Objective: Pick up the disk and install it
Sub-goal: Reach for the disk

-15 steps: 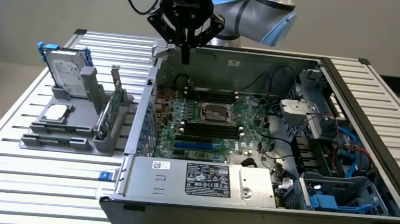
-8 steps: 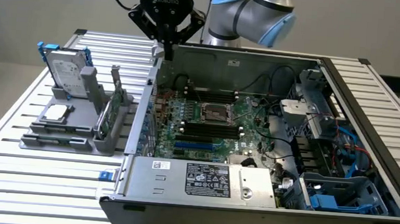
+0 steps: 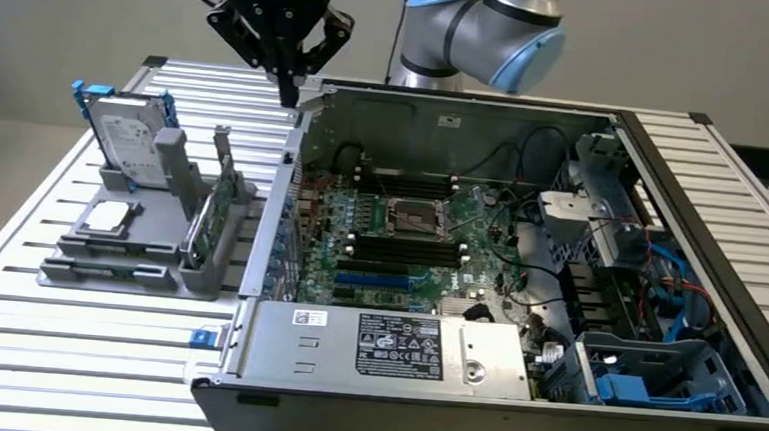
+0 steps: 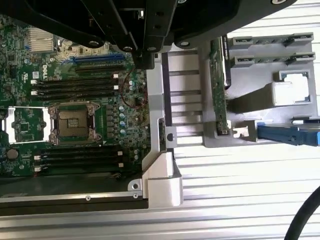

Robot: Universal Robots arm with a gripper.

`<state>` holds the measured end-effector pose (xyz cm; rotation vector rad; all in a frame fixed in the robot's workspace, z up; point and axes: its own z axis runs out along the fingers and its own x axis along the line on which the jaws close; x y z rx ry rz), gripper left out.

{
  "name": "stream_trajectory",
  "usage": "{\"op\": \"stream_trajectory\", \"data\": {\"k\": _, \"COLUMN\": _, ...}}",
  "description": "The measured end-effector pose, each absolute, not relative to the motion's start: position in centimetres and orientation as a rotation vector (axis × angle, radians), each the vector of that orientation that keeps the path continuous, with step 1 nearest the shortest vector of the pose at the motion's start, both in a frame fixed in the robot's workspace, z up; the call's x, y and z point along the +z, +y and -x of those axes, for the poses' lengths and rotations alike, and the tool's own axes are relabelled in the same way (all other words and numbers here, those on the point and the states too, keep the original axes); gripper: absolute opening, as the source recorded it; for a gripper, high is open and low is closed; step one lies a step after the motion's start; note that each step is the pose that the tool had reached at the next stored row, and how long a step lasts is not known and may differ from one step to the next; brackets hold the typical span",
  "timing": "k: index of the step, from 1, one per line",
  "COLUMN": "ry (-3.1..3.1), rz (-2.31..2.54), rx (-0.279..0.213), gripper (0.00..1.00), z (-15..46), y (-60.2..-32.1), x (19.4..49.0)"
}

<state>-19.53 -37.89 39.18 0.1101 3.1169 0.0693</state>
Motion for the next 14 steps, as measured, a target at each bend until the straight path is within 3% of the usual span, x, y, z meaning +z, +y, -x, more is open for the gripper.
{"op": "stream_trajectory", "data": {"k": 14, "ry": 3.123, "rz": -0.110, "rx": 0.042, "gripper": 0.11, "z": 25.9, "y": -35.1, "x": 39.0}}
